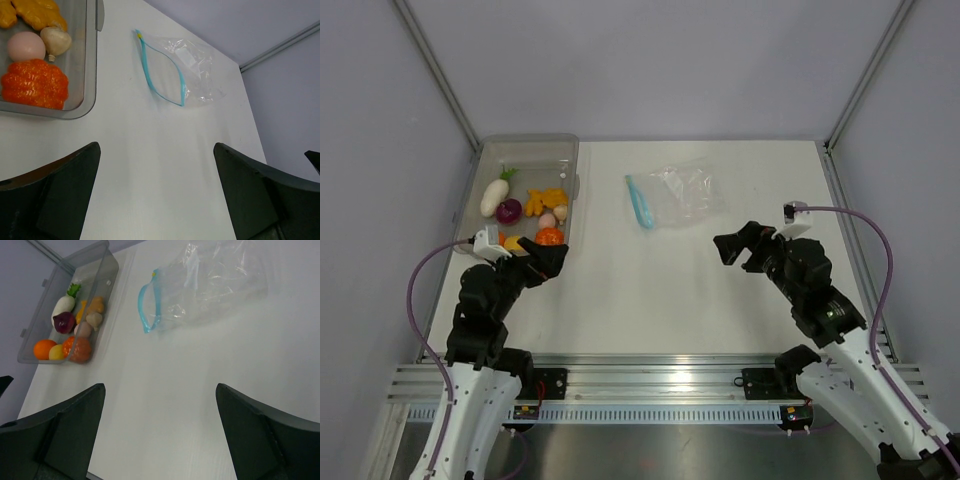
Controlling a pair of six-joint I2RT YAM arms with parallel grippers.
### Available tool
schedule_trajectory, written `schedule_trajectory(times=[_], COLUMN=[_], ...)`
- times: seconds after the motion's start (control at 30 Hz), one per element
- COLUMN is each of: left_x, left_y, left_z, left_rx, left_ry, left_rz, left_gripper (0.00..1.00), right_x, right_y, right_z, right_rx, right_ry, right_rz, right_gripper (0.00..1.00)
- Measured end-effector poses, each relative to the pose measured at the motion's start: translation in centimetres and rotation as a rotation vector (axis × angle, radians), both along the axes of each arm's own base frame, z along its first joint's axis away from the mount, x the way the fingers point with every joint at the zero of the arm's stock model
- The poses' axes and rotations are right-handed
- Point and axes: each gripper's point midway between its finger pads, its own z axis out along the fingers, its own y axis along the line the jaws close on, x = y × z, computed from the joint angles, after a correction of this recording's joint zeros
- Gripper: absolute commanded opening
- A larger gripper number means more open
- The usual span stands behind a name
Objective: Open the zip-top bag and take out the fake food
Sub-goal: Reset both arms
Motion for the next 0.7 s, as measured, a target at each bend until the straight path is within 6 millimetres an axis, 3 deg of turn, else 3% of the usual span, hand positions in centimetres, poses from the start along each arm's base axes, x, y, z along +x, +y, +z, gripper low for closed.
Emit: schedule_trajectory(times=[0.2, 0.33, 0.7], left_x=[-1.4, -1.8, -1.6], left_y=[0.2, 0.3, 0.2], left_z=[-2.0, -3.5, -5.8], left_rx=[0.037, 0.051, 0.070], left_ry=[-0.021, -0.023, 0.052], left_rz=[-0.015, -0.020, -0.030], left_gripper=[0.99, 0.99, 0.99], right_x=[-1.8, -3.3, -4.9], right_y=[-0.8, -1.2, -1.8], right_z=[-4.4, -6.2, -5.8], right_rx=[-0.016, -0.011, 0.038], right_ry=[0.062, 0.076, 0.032], right_rz=[0.003, 0.016, 0.015], right_gripper=[0.99, 0.99, 0.99])
